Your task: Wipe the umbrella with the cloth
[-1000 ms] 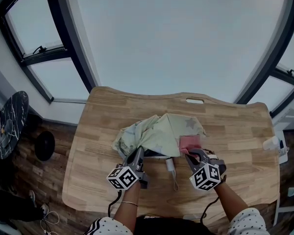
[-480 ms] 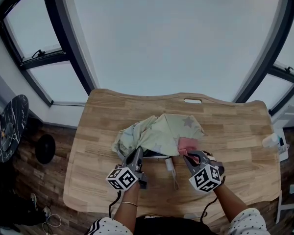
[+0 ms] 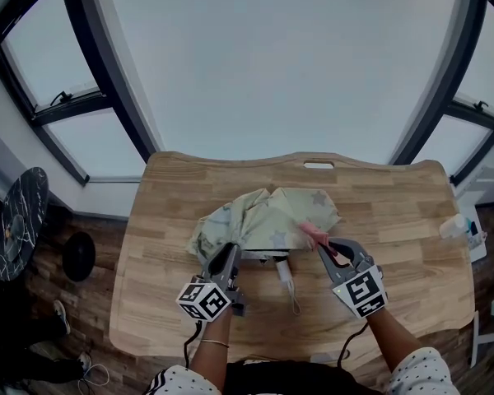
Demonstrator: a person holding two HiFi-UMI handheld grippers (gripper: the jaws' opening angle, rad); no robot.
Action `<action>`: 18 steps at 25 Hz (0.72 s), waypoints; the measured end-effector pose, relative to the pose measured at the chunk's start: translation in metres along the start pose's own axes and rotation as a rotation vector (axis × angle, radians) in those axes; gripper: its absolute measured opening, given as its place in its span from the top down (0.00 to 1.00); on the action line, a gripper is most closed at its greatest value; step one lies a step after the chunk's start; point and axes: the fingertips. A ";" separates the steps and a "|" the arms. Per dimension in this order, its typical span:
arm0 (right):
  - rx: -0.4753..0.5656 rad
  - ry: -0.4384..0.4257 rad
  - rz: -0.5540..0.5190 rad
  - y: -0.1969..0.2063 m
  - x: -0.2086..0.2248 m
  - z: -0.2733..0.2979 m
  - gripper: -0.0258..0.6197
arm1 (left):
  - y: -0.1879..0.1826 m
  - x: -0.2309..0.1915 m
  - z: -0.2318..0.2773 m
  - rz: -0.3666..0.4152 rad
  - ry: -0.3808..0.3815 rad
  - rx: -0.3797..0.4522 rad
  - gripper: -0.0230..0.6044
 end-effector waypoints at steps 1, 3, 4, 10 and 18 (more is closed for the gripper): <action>0.011 0.009 0.008 -0.002 0.002 -0.003 0.92 | 0.000 0.001 -0.001 0.006 0.002 -0.002 0.89; 0.032 0.023 0.027 -0.004 0.006 -0.009 0.92 | -0.001 0.005 -0.004 0.015 0.009 -0.003 0.89; 0.042 0.030 0.038 -0.005 0.007 -0.012 0.92 | -0.002 0.007 -0.005 0.016 0.016 -0.002 0.89; 0.088 0.056 0.076 -0.007 0.013 -0.032 0.92 | -0.004 0.023 -0.015 0.043 0.052 0.002 0.93; 0.204 0.082 0.150 -0.021 0.015 -0.066 0.92 | -0.006 0.055 -0.032 0.065 0.125 -0.010 0.97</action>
Point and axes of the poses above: the fingertips, and each gripper's own axes: z forward along the fingers, x to its right, y out of its underside, and after that the axes turned 13 degrees about -y, right-handed
